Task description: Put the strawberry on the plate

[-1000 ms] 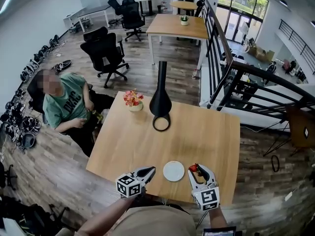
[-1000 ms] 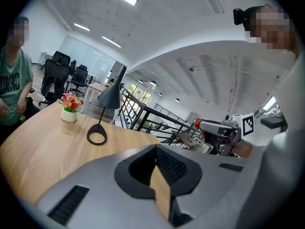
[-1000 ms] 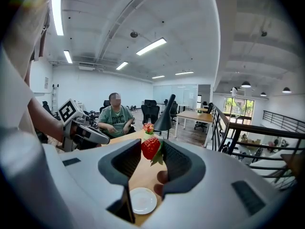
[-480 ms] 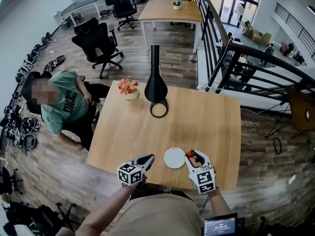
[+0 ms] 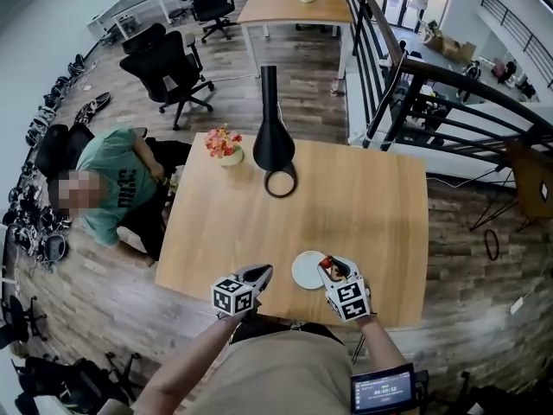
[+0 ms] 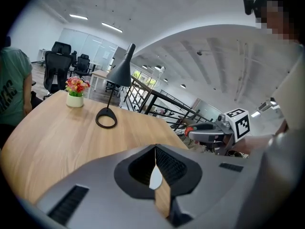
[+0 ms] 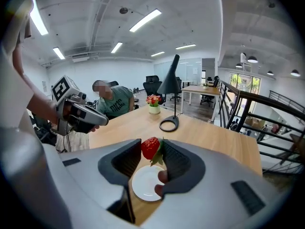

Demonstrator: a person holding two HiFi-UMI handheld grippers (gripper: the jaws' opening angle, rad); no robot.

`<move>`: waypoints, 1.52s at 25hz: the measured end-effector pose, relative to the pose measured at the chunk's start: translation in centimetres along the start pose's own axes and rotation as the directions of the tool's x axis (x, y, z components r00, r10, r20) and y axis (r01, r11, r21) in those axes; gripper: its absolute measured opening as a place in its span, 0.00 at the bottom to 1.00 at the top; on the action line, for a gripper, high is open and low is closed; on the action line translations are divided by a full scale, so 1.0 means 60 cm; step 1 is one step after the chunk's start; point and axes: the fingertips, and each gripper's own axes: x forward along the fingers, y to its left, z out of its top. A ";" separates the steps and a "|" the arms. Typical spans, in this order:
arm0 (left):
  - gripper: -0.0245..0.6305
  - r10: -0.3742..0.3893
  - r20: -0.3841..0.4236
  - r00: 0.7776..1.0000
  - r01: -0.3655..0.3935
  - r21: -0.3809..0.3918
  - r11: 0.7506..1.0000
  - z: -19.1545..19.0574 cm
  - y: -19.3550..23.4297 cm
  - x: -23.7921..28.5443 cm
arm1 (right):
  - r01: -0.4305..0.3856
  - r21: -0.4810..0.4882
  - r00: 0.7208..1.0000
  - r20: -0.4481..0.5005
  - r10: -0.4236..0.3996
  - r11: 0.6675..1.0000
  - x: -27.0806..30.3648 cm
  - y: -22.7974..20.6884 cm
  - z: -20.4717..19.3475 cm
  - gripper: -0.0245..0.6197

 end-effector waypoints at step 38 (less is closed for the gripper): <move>0.04 0.075 -0.088 0.993 -0.082 -0.089 0.993 -0.055 0.051 0.017 | -0.119 0.015 0.861 -0.496 0.111 0.993 0.246 0.018 -0.318 0.27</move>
